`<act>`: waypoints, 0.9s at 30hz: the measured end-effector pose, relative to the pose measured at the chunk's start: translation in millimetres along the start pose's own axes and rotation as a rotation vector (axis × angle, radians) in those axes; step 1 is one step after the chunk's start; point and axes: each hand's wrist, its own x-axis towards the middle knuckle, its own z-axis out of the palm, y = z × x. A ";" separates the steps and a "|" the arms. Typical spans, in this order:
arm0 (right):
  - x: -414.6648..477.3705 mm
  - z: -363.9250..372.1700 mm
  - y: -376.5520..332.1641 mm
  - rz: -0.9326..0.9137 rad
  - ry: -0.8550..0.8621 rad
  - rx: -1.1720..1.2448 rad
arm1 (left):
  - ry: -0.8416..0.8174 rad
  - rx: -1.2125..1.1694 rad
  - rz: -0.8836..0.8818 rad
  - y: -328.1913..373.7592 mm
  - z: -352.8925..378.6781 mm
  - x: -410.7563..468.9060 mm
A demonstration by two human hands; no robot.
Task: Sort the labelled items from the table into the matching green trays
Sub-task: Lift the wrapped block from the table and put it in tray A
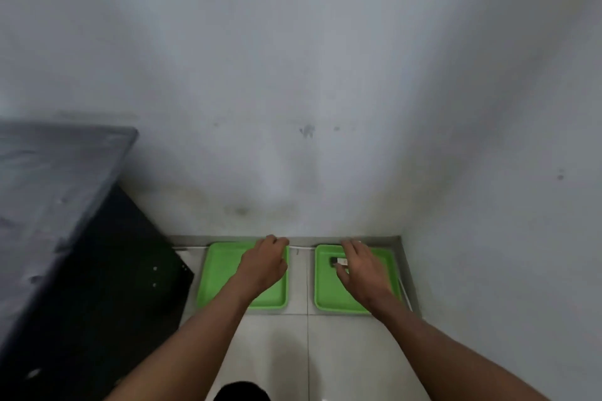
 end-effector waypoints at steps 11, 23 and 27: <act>3.7 -279.8 -156.3 -0.148 -0.018 -0.012 | 0.061 0.102 -0.054 71.0 -259.4 -116.1; -0.1 -254.2 -371.6 -0.295 0.030 -0.017 | 0.145 0.125 -0.156 -102.3 -362.2 -238.3; -11.2 -223.4 -473.8 -0.338 -0.001 0.023 | 0.165 0.118 -0.212 -197.9 -386.0 -294.3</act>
